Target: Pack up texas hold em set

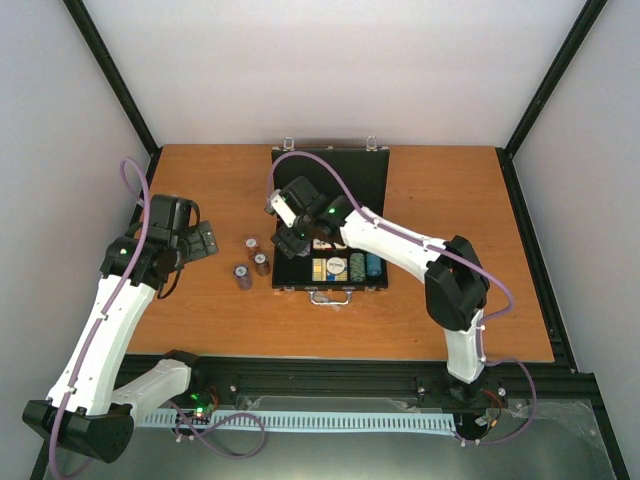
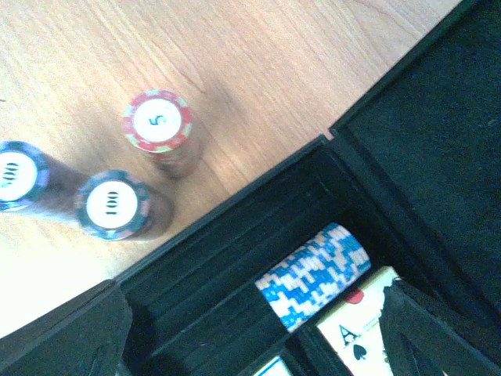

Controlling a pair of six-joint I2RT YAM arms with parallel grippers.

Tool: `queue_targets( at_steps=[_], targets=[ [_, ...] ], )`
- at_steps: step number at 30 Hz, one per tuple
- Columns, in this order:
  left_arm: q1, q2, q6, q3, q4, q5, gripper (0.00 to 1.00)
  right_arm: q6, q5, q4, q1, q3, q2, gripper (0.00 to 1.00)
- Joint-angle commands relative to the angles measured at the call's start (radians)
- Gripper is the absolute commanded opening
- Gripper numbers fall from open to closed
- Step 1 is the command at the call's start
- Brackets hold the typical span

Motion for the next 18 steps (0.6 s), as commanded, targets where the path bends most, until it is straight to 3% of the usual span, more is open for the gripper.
queue_targets(
  at_steps=[1, 8, 18],
  targets=[
    [0.004, -0.001, 0.009, 0.022, 0.016, -0.001, 1.0, 0.036, -0.117, -0.088, 0.002, 0.022, -0.041, 0.88],
    [0.004, 0.004, 0.004, 0.023, 0.015, 0.009, 1.0, 0.018, -0.193, -0.091, 0.08, 0.066, 0.02, 0.83],
    [0.004, -0.005, 0.012, 0.028, 0.006, -0.005, 1.0, 0.019, -0.142, -0.124, 0.136, 0.228, 0.221, 0.82]
  ],
)
